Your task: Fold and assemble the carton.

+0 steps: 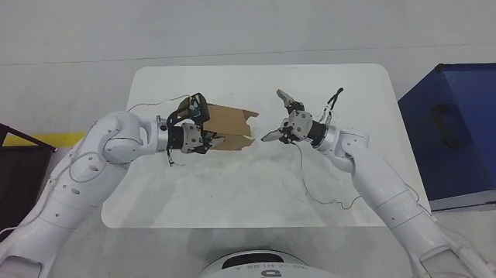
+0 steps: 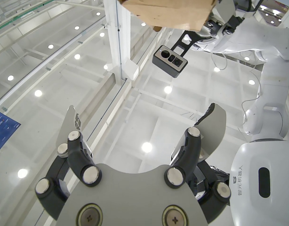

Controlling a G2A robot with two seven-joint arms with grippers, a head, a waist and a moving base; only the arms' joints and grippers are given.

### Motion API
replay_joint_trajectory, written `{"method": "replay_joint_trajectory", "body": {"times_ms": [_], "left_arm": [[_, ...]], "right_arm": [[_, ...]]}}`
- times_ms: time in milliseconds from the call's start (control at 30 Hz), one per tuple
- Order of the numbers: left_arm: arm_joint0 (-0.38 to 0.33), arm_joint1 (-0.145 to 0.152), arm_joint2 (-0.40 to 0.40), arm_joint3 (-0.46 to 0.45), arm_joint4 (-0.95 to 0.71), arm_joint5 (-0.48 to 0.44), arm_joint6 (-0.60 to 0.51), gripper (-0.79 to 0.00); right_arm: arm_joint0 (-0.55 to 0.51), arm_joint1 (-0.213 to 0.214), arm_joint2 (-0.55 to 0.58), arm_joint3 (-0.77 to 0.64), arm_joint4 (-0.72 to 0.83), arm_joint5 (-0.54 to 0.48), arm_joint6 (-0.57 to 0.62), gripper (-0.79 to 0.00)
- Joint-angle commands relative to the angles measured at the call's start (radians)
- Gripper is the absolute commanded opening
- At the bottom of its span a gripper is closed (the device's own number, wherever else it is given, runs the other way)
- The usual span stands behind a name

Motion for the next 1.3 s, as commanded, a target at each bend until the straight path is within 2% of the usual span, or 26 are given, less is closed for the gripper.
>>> {"method": "replay_joint_trajectory", "body": {"times_ms": [0, 233, 267, 333, 400, 467, 500, 533, 667, 700, 767, 1067, 1133, 1267], "left_arm": [[0.008, 0.001, -0.011, 0.003, -0.001, 0.024, 0.021, -0.785], [0.008, 0.001, -0.011, 0.003, -0.001, 0.024, 0.021, -0.785], [0.01, 0.0, -0.011, 0.001, -0.006, 0.026, 0.028, -0.785], [0.029, -0.002, -0.012, 0.005, -0.096, -0.007, 0.074, -0.785], [0.031, 0.003, -0.02, 0.043, -0.251, -0.071, 0.056, -0.785], [0.023, 0.011, -0.007, 0.084, -0.482, -0.129, -0.021, -0.785], [0.011, 0.016, -0.003, 0.097, -0.609, -0.132, -0.075, -0.785], [0.001, 0.022, 0.006, 0.113, -0.745, -0.1, -0.139, -0.785], [-0.076, 0.032, 0.021, 0.18, -1.262, 0.197, -0.491, -0.785], [-0.09, 0.028, 0.019, 0.216, -1.369, 0.251, -0.545, -0.785], [-0.122, 0.02, 0.033, 0.274, -1.451, 0.323, -0.665, -0.785], [-0.129, 0.019, 0.034, 0.287, -1.444, 0.323, -0.677, -0.785], [-0.122, 0.018, 0.032, 0.298, -1.432, 0.388, -0.628, -0.785], [-0.126, 0.004, 0.037, 0.337, -1.607, 0.56, -0.712, -0.785]], "right_arm": [[0.0, 0.0, 0.0, 0.0, 0.001, 0.001, -0.002, 0.0], [0.0, 0.0, 0.0, 0.0, 0.001, 0.001, -0.002, 0.0], [-0.006, -0.001, 0.005, 0.007, 0.005, -0.026, -0.023, 0.0], [-0.018, -0.003, 0.022, -0.022, -0.03, -0.149, -0.072, 0.0], [-0.047, 0.0, 0.04, -0.074, -0.107, -0.227, -0.069, 0.0], [-0.102, 0.005, 0.062, -0.144, -0.24, -0.391, -0.074, 0.0], [-0.133, 0.008, 0.068, -0.178, -0.284, -0.436, -0.061, 0.0], [-0.162, 0.01, 0.08, -0.203, -0.307, -0.475, -0.041, 0.0], [-0.244, 0.014, 0.124, -0.264, -0.361, -0.589, -0.018, 0.0], [-0.259, 0.013, 0.128, -0.278, -0.38, -0.621, -0.024, 0.0], [-0.284, 0.011, 0.131, -0.303, -0.423, -0.685, -0.059, 0.0], [-0.294, 0.008, 0.128, -0.314, -0.425, -0.705, -0.085, 0.0], [-0.293, 0.008, 0.128, -0.314, -0.435, -0.707, -0.09, 0.0], [-0.274, 0.004, 0.066, -0.351, -0.77, -0.777, -0.218, 0.0]]}}
